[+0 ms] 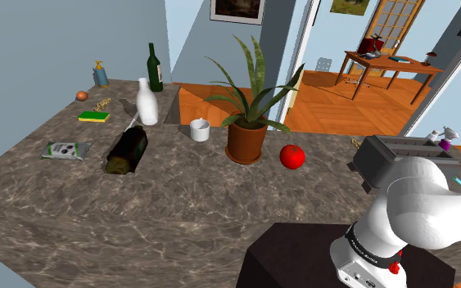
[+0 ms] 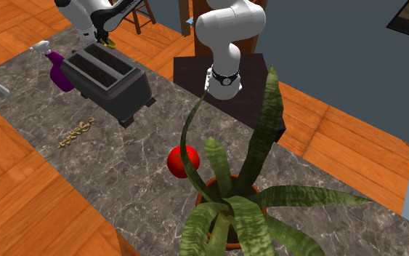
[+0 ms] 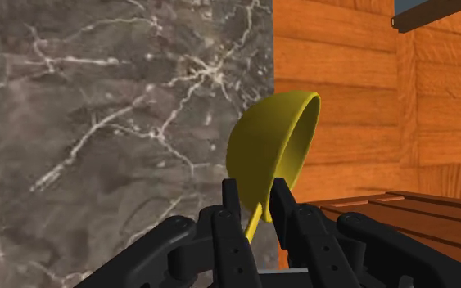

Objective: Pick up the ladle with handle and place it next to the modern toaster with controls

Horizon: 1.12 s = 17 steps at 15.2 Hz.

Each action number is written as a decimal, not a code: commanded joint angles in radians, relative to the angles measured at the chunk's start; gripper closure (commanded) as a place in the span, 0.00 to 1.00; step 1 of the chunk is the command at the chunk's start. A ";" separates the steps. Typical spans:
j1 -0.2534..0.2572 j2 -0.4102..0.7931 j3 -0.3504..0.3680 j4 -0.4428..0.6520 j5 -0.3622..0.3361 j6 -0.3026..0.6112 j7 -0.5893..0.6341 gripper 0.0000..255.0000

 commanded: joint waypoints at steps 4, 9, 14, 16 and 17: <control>0.000 -0.007 -0.038 0.004 -0.006 0.012 0.005 1.00; -0.005 -0.005 -0.038 -0.002 -0.006 0.013 0.007 0.00; -0.003 0.008 -0.018 -0.006 0.013 -0.003 0.007 0.00; -0.006 0.036 0.022 -0.021 0.049 -0.033 0.010 0.00; -0.007 0.047 0.038 -0.026 0.063 -0.046 0.011 0.00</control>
